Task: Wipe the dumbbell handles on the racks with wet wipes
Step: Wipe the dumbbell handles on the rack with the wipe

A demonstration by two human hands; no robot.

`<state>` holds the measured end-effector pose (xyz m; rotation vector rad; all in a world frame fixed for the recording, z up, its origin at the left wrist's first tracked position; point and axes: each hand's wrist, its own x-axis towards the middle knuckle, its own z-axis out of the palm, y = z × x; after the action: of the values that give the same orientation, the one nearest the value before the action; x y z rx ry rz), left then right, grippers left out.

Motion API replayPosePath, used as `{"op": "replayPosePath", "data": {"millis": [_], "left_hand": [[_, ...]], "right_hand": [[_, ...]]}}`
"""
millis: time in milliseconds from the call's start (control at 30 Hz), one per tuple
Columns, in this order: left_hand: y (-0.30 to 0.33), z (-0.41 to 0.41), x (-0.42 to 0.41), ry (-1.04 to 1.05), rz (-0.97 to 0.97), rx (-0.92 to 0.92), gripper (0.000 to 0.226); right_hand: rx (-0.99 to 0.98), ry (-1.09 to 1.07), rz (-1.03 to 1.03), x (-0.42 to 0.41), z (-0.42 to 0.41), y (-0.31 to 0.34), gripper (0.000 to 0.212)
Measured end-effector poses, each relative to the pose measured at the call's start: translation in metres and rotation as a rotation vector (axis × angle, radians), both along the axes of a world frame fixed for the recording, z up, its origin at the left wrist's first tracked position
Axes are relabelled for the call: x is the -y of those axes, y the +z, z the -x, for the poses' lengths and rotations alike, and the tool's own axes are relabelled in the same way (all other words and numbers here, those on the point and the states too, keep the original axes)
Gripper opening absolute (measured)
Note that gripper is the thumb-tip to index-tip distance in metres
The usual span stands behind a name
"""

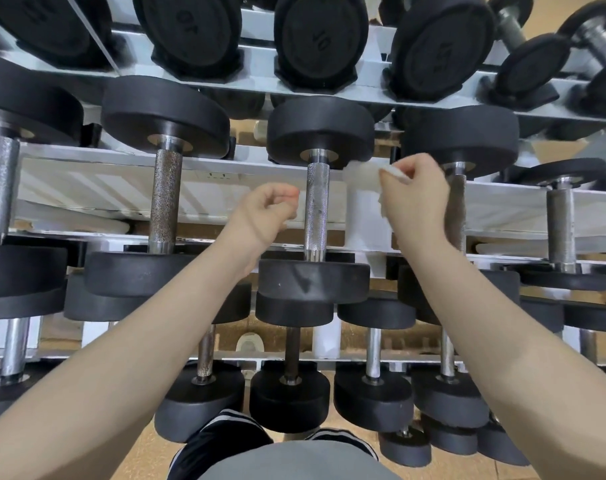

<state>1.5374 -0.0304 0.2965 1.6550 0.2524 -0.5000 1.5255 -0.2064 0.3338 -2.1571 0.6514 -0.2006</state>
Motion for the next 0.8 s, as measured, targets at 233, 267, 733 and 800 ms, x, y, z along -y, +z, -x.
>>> {"op": "replayPosePath", "data": {"millis": [233, 267, 733, 800], "left_hand": [[-0.004, 0.011, -0.02, -0.193, -0.082, 0.05, 0.015], [-0.005, 0.011, -0.023, -0.22, -0.093, 0.057, 0.012], [-0.004, 0.019, -0.044, -0.569, -0.159, 0.129, 0.013], [-0.004, 0.019, -0.046, -0.612, -0.166, 0.14, 0.019]], "right_hand": [[-0.219, 0.314, -0.104, -0.062, -0.018, -0.025, 0.03], [-0.227, 0.342, -0.163, -0.062, -0.015, -0.02, 0.032], [-0.261, 0.04, -0.675, -0.047, -0.044, -0.044, 0.019], [-0.282, 0.014, -0.853, -0.043, -0.045, -0.04, 0.015]]}}
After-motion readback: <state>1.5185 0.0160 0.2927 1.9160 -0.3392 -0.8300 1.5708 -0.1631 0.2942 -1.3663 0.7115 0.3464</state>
